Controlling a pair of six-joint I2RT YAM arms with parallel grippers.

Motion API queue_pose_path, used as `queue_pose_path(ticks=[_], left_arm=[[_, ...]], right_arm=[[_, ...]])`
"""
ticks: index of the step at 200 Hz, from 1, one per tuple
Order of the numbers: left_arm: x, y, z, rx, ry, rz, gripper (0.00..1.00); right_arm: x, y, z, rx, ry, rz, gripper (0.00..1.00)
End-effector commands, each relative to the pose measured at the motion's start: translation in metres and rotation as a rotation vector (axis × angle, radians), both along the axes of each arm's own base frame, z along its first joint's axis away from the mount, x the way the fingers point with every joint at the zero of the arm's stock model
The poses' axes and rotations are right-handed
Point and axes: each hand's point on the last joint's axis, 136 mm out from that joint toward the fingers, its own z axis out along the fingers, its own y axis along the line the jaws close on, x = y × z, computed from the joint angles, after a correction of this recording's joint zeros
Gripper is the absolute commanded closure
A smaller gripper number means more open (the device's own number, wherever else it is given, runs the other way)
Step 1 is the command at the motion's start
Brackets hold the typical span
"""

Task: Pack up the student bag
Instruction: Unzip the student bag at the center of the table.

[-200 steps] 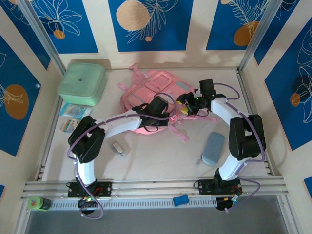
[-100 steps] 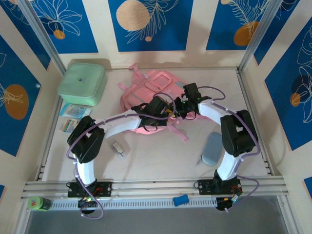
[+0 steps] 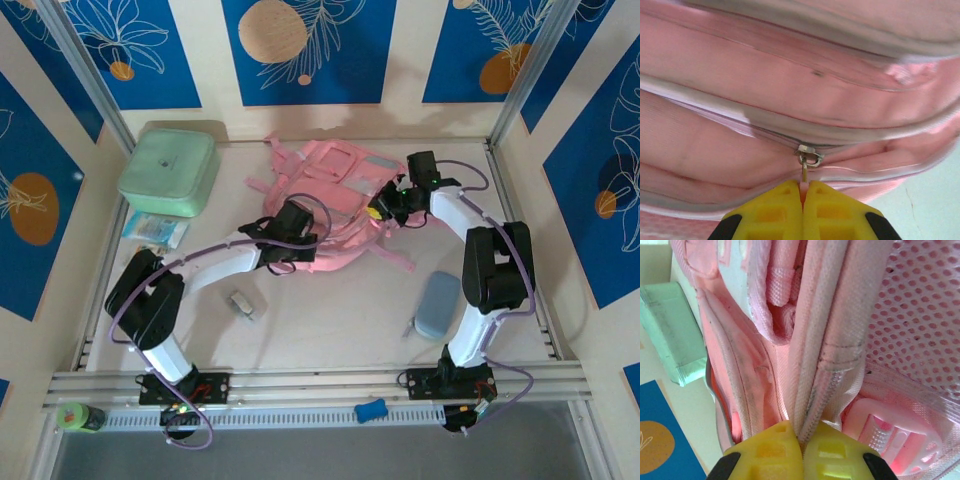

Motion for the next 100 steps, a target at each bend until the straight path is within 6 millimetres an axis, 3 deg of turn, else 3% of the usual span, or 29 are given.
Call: queue_pose_path(ticks=[1, 13, 19, 34, 73, 100], left_arm=[[-0.015, 0.011, -0.001, 0.01, 0.045, -0.003, 1.0], [-0.012, 0.001, 0.006, -0.041, 0.035, -0.017, 1.0], [-0.01, -0.003, 0.009, -0.057, 0.03, -0.022, 1.0], [-0.005, -0.01, 0.014, -0.068, 0.026, -0.029, 1.0], [-0.001, -0.016, 0.019, -0.085, 0.009, -0.037, 1.0], [-0.001, -0.014, 0.018, -0.076, 0.008, -0.037, 1.0]], right_arm=[[0.017, -0.005, 0.019, -0.014, -0.079, 0.006, 0.97], [0.006, 0.008, 0.021, 0.029, -0.067, 0.033, 0.82], [-0.001, 0.014, 0.022, 0.05, -0.061, 0.04, 0.7], [-0.018, 0.023, 0.021, 0.093, -0.047, 0.042, 0.54], [-0.067, 0.062, 0.01, 0.162, 0.02, 0.038, 0.39], [-0.076, 0.085, 0.008, 0.168, 0.02, 0.012, 0.35]])
